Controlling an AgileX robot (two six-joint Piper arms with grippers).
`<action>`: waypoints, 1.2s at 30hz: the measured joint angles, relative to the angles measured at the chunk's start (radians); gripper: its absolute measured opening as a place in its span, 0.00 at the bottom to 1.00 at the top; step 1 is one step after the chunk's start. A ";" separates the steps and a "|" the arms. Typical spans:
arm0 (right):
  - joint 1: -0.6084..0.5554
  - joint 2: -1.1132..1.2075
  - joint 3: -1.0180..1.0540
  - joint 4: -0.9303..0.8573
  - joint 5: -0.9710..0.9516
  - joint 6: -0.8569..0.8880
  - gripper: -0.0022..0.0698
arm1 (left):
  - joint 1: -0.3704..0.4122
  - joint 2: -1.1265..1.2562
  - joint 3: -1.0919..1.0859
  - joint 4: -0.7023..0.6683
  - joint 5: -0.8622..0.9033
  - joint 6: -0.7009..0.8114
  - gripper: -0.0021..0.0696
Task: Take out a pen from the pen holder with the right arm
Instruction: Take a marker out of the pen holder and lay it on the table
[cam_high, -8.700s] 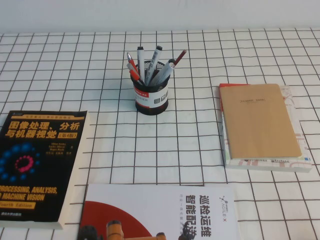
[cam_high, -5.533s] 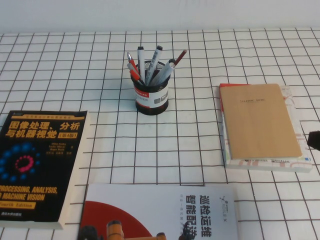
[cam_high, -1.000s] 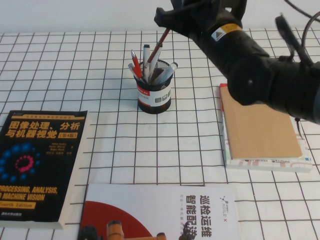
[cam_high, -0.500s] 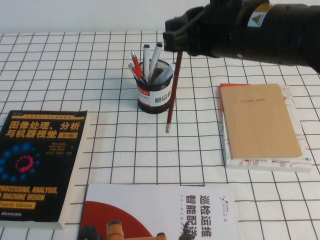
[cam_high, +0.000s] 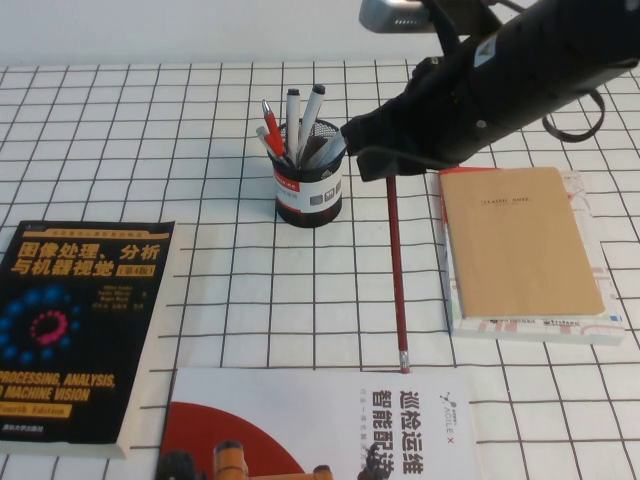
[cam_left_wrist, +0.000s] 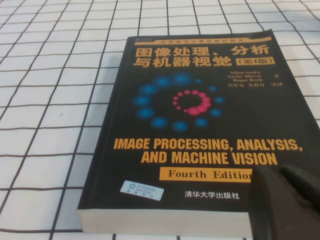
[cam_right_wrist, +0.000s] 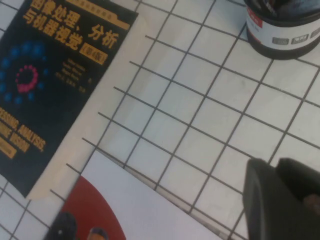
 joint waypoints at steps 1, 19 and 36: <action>-0.005 0.029 -0.023 0.000 0.018 0.002 0.04 | 0.000 0.000 0.000 0.000 0.000 0.000 0.03; -0.103 0.496 -0.357 0.091 0.167 0.006 0.04 | 0.000 0.000 0.000 0.000 0.000 0.000 0.03; -0.139 0.631 -0.456 0.123 0.160 0.006 0.04 | 0.000 0.000 0.000 0.000 0.000 0.000 0.03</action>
